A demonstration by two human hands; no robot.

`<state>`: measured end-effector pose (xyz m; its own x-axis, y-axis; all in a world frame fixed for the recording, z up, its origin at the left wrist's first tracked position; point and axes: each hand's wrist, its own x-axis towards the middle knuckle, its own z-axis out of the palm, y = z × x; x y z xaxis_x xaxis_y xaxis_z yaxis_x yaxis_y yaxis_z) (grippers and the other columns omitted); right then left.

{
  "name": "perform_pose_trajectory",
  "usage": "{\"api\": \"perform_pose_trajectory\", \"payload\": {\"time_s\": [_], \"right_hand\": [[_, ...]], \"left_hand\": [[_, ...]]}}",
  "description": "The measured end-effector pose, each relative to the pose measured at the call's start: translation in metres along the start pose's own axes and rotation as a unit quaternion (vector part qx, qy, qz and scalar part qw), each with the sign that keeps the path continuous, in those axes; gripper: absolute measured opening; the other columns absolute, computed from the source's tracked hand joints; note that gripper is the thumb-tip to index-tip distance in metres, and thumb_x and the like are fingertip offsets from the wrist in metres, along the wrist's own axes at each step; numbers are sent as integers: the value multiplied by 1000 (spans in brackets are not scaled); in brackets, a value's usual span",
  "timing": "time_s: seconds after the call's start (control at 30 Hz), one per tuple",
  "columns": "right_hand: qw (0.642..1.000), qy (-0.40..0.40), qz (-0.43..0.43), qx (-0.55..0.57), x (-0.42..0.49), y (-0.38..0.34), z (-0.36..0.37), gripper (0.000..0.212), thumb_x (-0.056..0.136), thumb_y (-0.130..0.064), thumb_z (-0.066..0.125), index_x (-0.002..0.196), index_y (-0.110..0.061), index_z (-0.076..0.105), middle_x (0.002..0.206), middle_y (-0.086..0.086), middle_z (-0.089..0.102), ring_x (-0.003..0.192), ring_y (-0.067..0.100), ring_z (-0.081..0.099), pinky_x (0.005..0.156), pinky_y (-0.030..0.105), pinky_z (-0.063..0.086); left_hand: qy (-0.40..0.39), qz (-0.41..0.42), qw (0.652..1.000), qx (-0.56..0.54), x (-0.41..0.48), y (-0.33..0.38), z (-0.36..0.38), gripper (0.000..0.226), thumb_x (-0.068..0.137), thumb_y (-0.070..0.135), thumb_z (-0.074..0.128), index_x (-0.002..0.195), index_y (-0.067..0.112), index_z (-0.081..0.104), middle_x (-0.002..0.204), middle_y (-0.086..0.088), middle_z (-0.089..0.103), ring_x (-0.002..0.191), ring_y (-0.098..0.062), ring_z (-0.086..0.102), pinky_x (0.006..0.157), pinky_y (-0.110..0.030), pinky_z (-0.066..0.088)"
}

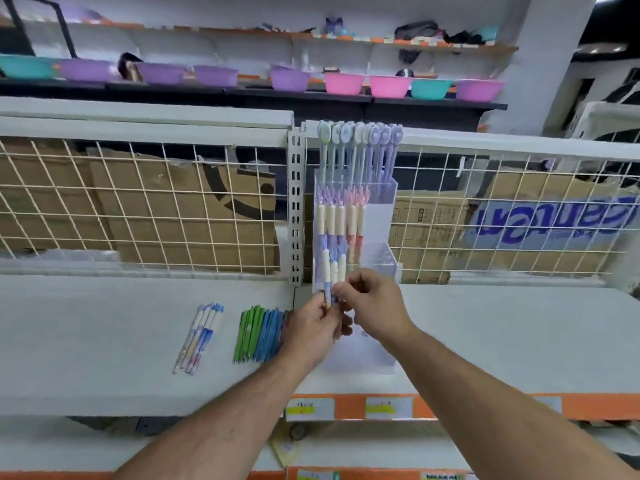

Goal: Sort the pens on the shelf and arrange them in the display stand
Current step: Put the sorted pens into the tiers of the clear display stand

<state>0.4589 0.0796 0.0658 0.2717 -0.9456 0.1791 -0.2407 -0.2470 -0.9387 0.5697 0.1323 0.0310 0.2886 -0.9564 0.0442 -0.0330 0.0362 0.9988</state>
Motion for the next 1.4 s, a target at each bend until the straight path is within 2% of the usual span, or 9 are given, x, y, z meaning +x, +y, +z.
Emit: {"api": "perform_pose_trajectory", "payload": {"time_s": [0.07, 0.17, 0.23, 0.33, 0.5, 0.7, 0.93, 1.17, 1.4], "right_hand": [[1000, -12, -18, -11, 6, 2, -15, 13, 89, -14, 71, 78, -7, 67, 71, 12, 69, 57, 15, 62, 46, 23, 48], [999, -15, -28, -11, 15, 7, -33, 11, 88, -10, 69, 78, -11, 64, 68, 12, 67, 52, 14, 60, 45, 24, 47], [999, -8, -35, -13, 22, 10, -44, 13, 86, -11, 71, 80, -18, 62, 65, 7, 68, 57, 20, 64, 50, 31, 50], [999, -10, -35, -11, 33, 7, -61, 14, 87, -14, 73, 84, -15, 60, 68, 11, 71, 67, 29, 69, 59, 40, 52], [999, 10, -54, -2, 55, -25, -84, 12, 91, -10, 71, 91, -3, 62, 68, 9, 69, 68, 29, 71, 59, 43, 55], [996, 61, -61, -32, 91, -46, -89, 12, 89, -22, 72, 81, -18, 64, 66, -3, 72, 69, 19, 74, 72, 55, 60], [993, 78, -69, -62, 107, -51, -78, 14, 92, -21, 70, 80, -22, 63, 71, -2, 72, 74, 18, 73, 73, 51, 61], [992, 31, -34, -114, 111, -37, -66, 13, 89, -13, 72, 79, -12, 65, 72, 4, 73, 75, 24, 74, 71, 52, 61], [988, 12, -29, -150, 112, -32, -64, 15, 91, -17, 72, 79, -10, 69, 72, 2, 73, 75, 22, 74, 72, 48, 62]], "left_hand": [[13, 0, 1000, -3, 3, 3, 15, 16, 102, 13, 52, 91, 11, 62, 71, -6, 67, 64, -18, 65, 71, -46, 55], [27, -7, 1000, 9, 5, 5, 29, 16, 103, 16, 52, 95, 11, 64, 82, -12, 72, 71, -20, 70, 64, -29, 53], [44, -15, 998, 51, 6, 2, 34, 15, 102, 21, 54, 98, 14, 66, 84, -8, 73, 74, -21, 71, 62, -24, 50], [65, -31, 994, 77, 7, -4, 36, 13, 101, 17, 53, 99, 13, 66, 77, 2, 71, 65, -7, 69, 56, -16, 47], [54, -43, 997, 33, 13, -9, 37, 14, 101, 9, 51, 100, 9, 65, 96, -13, 74, 83, -21, 74, 71, -21, 55], [58, -44, 997, 35, 15, -14, 35, 15, 101, 10, 52, 101, 4, 66, 93, -12, 75, 82, -18, 74, 65, -14, 53], [40, -36, 998, 41, 22, -24, 31, 15, 101, 14, 54, 95, 12, 67, 87, -6, 76, 83, -20, 74, 83, -36, 56], [32, -35, 998, 50, 23, -26, 29, 17, 101, 16, 53, 94, 12, 68, 86, -5, 76, 83, -19, 74, 88, -43, 56], [27, -33, 997, 57, 22, -24, 28, 17, 101, 18, 53, 96, 14, 68, 86, -3, 75, 83, -18, 73, 91, -47, 55]]}}
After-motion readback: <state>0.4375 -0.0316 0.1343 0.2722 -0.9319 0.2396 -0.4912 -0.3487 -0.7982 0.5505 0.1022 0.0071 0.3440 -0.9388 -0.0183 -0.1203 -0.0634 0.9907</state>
